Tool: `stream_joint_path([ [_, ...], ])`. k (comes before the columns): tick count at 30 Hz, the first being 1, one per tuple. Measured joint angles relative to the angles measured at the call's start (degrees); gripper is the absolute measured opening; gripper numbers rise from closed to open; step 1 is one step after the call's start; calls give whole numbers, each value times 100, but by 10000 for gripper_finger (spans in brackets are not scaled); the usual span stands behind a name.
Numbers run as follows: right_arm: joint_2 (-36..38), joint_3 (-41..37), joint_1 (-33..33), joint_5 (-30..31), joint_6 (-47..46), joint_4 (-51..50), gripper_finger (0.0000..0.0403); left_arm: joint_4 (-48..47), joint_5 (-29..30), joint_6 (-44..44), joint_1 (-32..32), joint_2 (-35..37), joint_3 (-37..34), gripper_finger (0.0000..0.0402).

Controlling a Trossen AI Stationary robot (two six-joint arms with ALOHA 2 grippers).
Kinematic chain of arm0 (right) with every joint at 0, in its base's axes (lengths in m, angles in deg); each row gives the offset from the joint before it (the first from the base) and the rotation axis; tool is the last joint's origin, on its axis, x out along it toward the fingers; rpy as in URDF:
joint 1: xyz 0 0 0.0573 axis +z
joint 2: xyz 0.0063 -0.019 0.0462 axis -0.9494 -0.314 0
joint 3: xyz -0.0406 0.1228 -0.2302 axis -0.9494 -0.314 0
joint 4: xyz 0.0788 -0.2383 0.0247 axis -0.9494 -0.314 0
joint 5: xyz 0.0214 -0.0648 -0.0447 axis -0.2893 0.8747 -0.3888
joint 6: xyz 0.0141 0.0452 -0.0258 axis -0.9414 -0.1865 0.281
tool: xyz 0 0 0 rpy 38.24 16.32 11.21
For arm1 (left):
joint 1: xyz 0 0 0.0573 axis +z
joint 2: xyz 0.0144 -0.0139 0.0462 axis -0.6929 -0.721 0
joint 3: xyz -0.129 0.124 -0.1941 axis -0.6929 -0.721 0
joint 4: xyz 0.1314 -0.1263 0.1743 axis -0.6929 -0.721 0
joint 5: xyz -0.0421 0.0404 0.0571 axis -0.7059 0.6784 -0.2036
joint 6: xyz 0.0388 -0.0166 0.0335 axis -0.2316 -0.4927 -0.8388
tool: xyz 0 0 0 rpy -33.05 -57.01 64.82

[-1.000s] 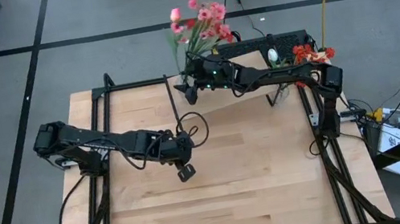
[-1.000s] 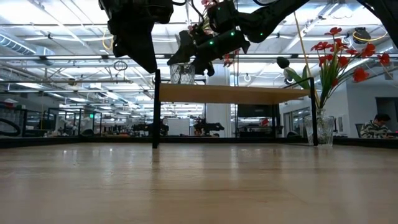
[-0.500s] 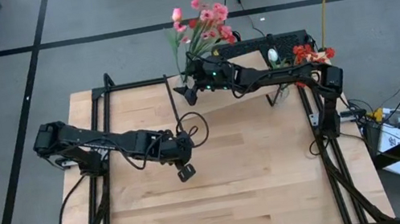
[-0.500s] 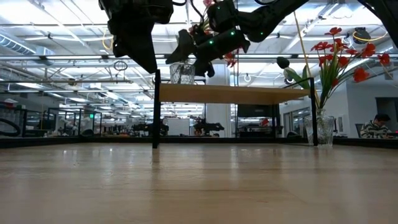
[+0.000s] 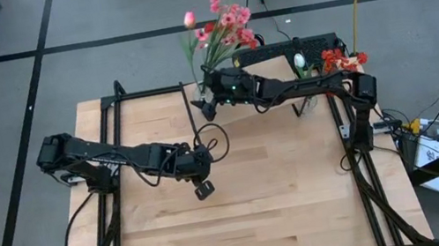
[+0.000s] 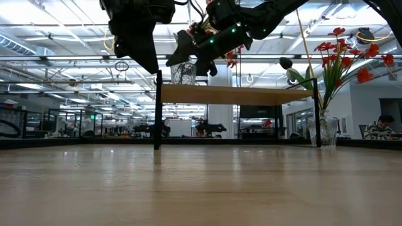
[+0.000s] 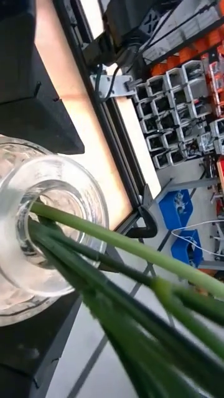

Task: Pick and place flowers into a vace then onto a shelf
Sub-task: Put the bottom transparent vase with flowers on the shelf

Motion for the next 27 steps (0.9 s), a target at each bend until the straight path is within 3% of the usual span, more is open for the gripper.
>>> stream_joint_path([
  [7,0,0,218,875,189,-58,357,0,-4,-65,-2,0,0,51],
  [14,0,0,214,869,230,-28,357,0,-46,-124,-2,0,0,51],
  [20,0,0,216,878,-406,259,357,0,-47,-140,-7,0,0,51],
  [27,0,0,222,958,45,353,357,0,-47,-255,-11,0,0,51],
])
